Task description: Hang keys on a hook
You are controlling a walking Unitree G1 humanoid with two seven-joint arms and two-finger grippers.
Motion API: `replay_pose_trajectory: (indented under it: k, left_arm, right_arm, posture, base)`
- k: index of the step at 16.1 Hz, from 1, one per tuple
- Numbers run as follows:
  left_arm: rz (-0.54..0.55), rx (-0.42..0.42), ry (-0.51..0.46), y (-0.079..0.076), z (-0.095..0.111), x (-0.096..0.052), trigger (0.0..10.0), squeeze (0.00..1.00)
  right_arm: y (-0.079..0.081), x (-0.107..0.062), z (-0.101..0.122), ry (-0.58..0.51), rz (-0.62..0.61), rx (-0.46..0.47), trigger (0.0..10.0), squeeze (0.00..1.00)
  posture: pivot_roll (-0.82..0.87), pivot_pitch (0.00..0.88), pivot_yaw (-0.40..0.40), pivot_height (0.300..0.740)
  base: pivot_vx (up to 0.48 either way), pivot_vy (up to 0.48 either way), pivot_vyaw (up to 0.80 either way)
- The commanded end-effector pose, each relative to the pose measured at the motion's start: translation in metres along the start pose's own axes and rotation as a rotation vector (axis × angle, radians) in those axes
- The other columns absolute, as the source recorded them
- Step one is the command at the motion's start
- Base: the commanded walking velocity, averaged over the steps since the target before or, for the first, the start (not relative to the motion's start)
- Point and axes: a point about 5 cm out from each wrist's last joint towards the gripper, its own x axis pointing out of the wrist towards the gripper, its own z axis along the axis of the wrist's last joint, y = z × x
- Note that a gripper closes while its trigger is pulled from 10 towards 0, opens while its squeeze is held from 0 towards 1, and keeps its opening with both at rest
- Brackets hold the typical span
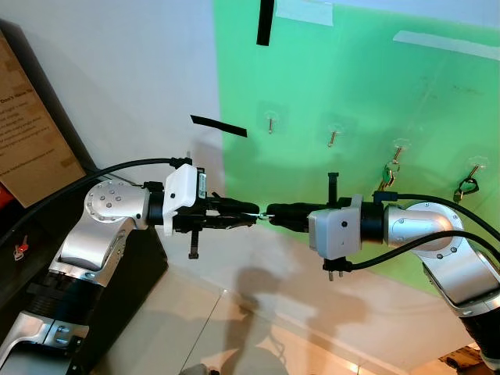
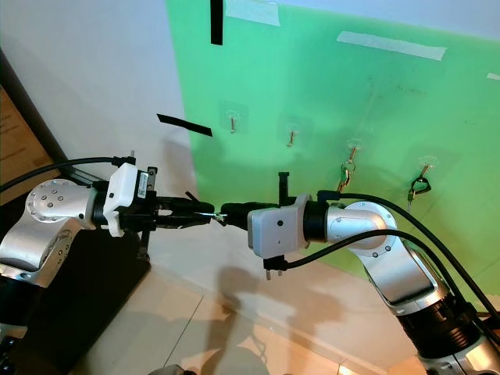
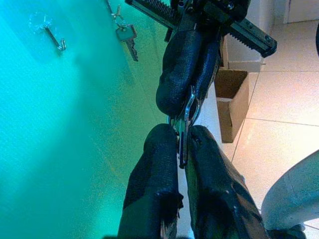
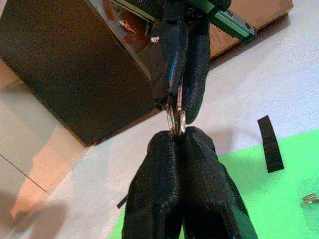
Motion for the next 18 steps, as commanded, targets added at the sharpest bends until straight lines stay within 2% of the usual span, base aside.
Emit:
replay_pose_trajectory:
  k: [1, 3, 5, 6, 14, 16, 17, 18]
  left_arm:
    - [0.02, 0.019, -0.004, 0.0032, 0.0023, 0.0, 10.0, 0.0]
    - [0.022, 0.022, -0.012, 0.0048, 0.0035, 0.0009, 10.0, 0.0]
    - [0.023, 0.016, -0.021, 0.006, 0.0042, 0.0015, 4.7, 0.0]
    - [0.017, 0.004, -0.022, 0.0064, 0.0038, 0.0019, 0.0, 0.0]
    - [0.012, -0.035, -0.046, 0.0086, 0.0049, 0.0029, 0.0, 0.0]
    - [0.015, -0.041, -0.049, 0.0082, 0.0051, 0.0024, 0.0, 0.0]
    - [0.017, -0.042, -0.047, 0.0082, 0.0049, 0.0017, 0.0, 0.0]
    - [0.024, -0.044, -0.042, 0.0087, 0.0045, 0.0, 0.0, 0.0]
  right_arm:
    - [0.0001, 0.0005, 0.0015, 0.002, 0.018, -0.01, 10.0, 0.0]
    - [-0.0001, 0.001, 0.0017, 0.001, 0.019, -0.01, 10.0, 0.0]
    - [-0.0008, 0.0012, 0.0016, 0.001, 0.019, -0.011, 10.0, 0.0]
    - [-0.0013, 0.0012, 0.0015, 0.001, 0.019, -0.013, 10.0, 0.0]
    - [-0.0035, 0.0015, 0.0004, 0.003, 0.018, -0.016, 10.0, 0.0]
    - [-0.0018, 0.0011, -0.0015, 0.004, 0.027, 0.022, 10.0, 0.0]
    - [-0.0011, 0.0009, -0.0026, 0.004, 0.028, 0.047, 10.0, 1.0]
    - [0.0, -0.0007, -0.0038, 0.006, 0.027, 0.079, 10.0, 1.0]
  posture:
    - [-0.11, 0.0, 0.036, 0.74]
    - [-0.11, 0.0, 0.036, 0.74]
    - [-0.11, 0.0, 0.035, 0.74]
    - [-0.11, 0.0, 0.035, 0.74]
    - [-0.11, 0.0, 0.031, 0.74]
    - [-0.11, 0.0, 0.034, 0.74]
    - [-0.11, 0.0, 0.034, 0.74]
    - [-0.11, 0.0, 0.036, 0.74]
  base:
    - [0.0, 0.0, 0.0]
    - [0.0, 0.0, 0.0]
    - [0.0, 0.0, 0.0]
    - [0.0, 0.0, 0.0]
    - [0.0, 0.0, 0.0]
    - [0.0, 0.0, 0.0]
    - [0.0, 0.0, 0.0]
    - [0.0, 0.0, 0.0]
